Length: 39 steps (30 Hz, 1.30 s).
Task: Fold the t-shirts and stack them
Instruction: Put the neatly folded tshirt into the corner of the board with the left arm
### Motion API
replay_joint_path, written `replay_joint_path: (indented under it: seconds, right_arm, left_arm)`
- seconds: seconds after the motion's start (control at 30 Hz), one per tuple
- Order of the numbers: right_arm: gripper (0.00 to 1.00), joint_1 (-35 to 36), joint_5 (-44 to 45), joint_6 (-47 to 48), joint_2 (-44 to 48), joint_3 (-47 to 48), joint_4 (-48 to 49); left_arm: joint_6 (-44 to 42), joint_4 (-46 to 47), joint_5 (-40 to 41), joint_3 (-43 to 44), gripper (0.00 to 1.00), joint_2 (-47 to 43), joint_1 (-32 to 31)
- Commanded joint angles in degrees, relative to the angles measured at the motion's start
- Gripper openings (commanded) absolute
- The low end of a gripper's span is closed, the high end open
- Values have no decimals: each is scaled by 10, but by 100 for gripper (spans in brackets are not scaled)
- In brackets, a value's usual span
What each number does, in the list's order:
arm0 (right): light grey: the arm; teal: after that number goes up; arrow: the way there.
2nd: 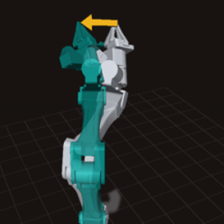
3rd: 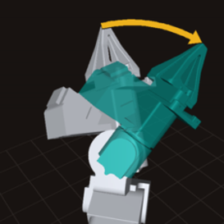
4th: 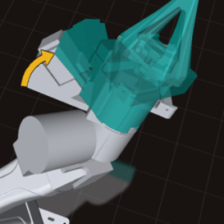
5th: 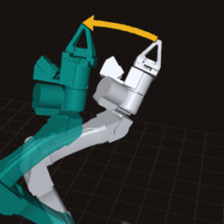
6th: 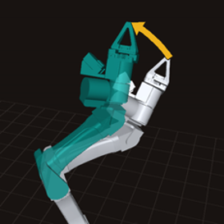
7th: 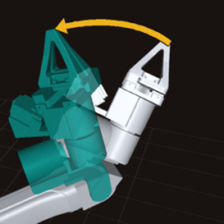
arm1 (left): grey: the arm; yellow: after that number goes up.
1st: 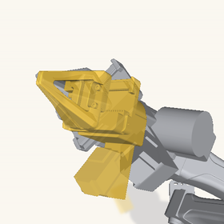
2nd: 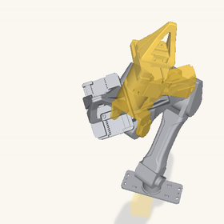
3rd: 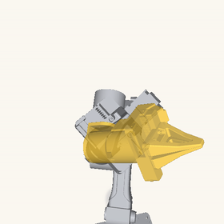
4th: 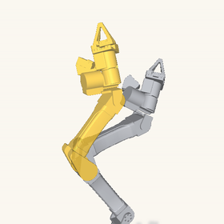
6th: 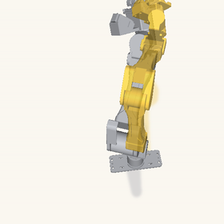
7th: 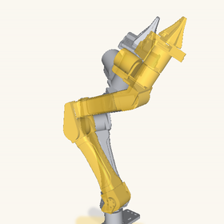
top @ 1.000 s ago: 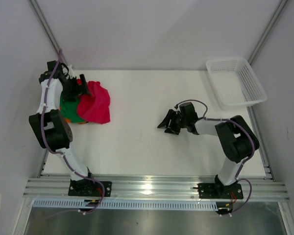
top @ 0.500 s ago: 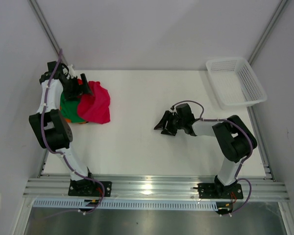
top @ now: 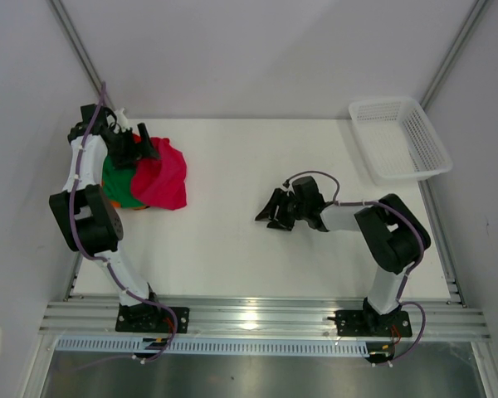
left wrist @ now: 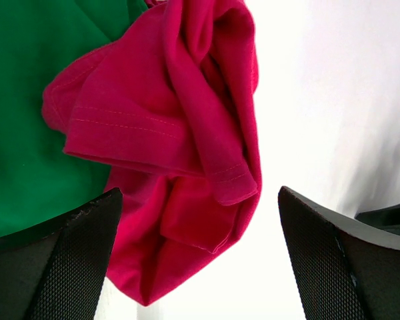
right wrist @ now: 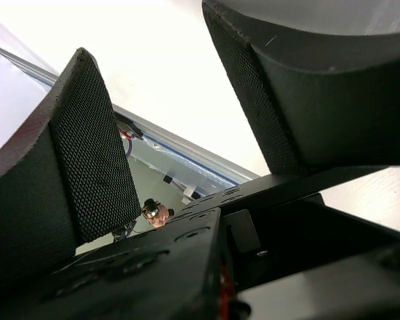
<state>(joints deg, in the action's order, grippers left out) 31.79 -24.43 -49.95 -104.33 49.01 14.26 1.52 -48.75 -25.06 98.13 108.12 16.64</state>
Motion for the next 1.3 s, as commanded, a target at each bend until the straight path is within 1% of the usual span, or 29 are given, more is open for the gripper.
replay_joint_path:
  seconds: [0.0, 0.17, 0.6, 0.77, 0.97, 1.27]
  right_arm:
    - [62, 9, 27, -3, -17, 2, -19]
    - [62, 14, 30, -12, -20, 0, -10]
    - [62, 20, 34, -10, -19, -1, -16]
    - [62, 20, 32, -12, -22, 1, -16]
    - [62, 20, 33, -6, -19, -1, -22]
    - [62, 17, 32, 4, -14, -2, -35]
  left_arm:
    - [5, 14, -30, 7, 99, 1, 1]
    - [5, 10, -37, 13, 100, 12, -3]
    - [-6, 5, 8, 7, 99, 17, -4]
    - [-6, 2, 10, 20, 99, 15, 1]
    - [-7, 8, 20, 10, 99, 18, 1]
    - [-6, 10, 15, 12, 99, 39, 1]
